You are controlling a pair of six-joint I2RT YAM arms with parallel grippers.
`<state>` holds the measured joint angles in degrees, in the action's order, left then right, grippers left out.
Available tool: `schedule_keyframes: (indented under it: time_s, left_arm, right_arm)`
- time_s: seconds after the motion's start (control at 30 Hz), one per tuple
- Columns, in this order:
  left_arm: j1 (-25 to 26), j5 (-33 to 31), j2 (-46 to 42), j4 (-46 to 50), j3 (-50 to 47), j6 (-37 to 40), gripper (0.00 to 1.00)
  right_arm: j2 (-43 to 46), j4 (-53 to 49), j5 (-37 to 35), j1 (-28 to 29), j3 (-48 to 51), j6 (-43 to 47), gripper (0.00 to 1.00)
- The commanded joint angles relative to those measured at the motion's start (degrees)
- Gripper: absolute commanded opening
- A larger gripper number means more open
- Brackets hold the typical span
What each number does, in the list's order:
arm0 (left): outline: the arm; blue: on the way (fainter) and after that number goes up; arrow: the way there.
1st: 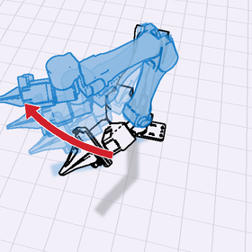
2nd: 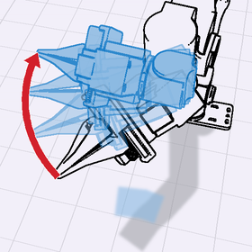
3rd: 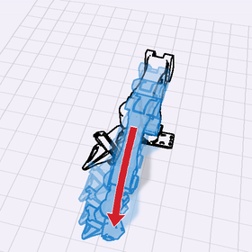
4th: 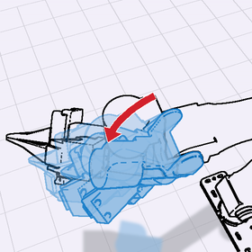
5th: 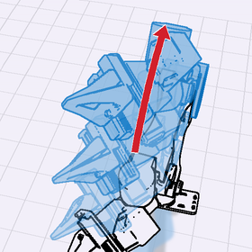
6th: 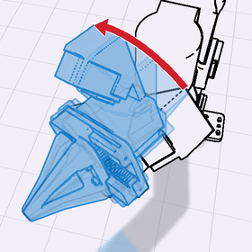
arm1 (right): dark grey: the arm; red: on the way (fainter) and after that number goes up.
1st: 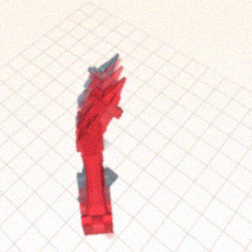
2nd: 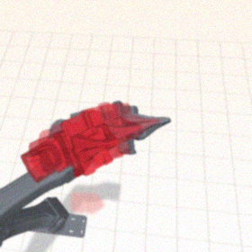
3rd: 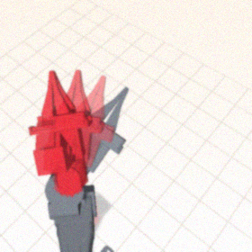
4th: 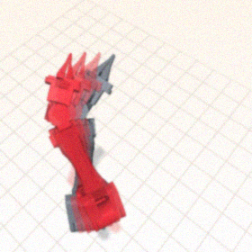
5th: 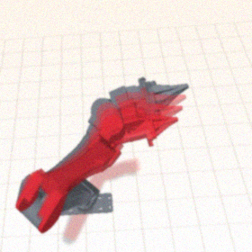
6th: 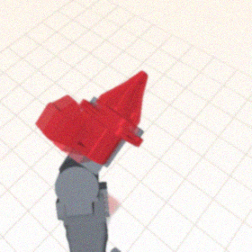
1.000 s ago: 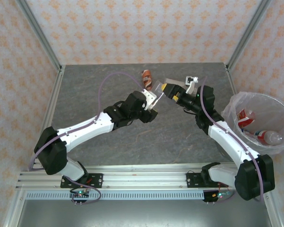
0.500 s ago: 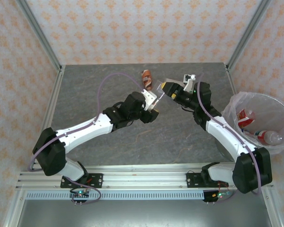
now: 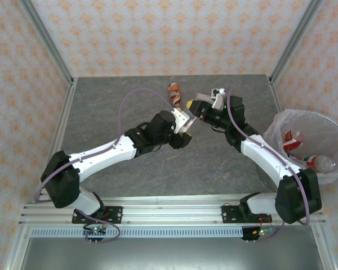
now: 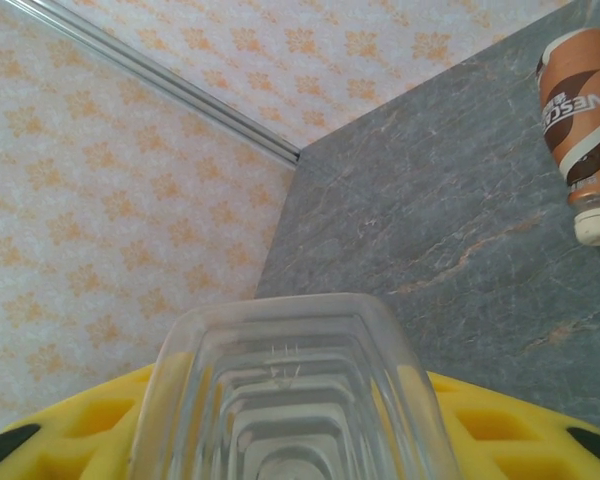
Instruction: Put the plastic bottles in the bin
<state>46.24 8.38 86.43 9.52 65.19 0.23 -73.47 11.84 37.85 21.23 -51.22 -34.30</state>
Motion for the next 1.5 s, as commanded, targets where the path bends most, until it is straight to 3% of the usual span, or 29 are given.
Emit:
schedule_keyframes:
  time_s: [0.0, 0.17, 0.27, 0.4, 0.57, 0.7, 0.8, 1.3, 1.47]
  left_arm:
    - [0.6, 1.12, -1.6, -2.2, 2.17, 0.58, 0.06]
    - [0.34, 2.0, -4.01, -2.21, 0.8, 0.98, 0.5]
    - [0.1, 2.49, -5.32, -1.92, -0.03, 0.9, 0.68]
    - [-0.96, 3.07, -7.19, -3.58, -2.1, -1.04, 0.73]
    - [-4.2, 8.59, -10.06, -8.72, -5.79, -5.05, 0.8]
    - [-6.82, 12.47, -13.09, -13.4, -9.03, -8.04, 0.95]
    - [-8.02, 12.43, -15.32, -15.5, -10.87, -9.63, 1.0]
    - [-10.31, -9.67, -23.46, -20.32, -19.34, -17.14, 1.0]
    - [-10.64, -23.07, -21.93, -13.62, -17.48, -21.5, 1.0]
  right_arm:
    - [1.7, -4.31, -3.66, 0.04, -1.01, 3.51, 0.32]
    - [2.43, -5.43, -6.8, 0.05, -0.67, 3.04, 0.24]
    - [2.84, -6.0, -7.31, 0.08, -0.96, 2.95, 0.24]
    - [3.11, -7.83, -9.0, 0.06, -1.43, 3.65, 0.23]
    - [3.15, -10.05, -10.75, 0.12, -2.1, 4.72, 0.23]
    - [3.41, -12.03, -12.4, 0.08, -2.8, 6.02, 0.23]
    - [3.69, -13.61, -13.47, 0.07, -3.31, 7.23, 0.23]
    - [5.36, -21.91, -18.62, 0.09, -7.13, 13.82, 0.23]
    - [7.16, -28.82, -21.69, 0.04, -11.39, 19.08, 0.23]
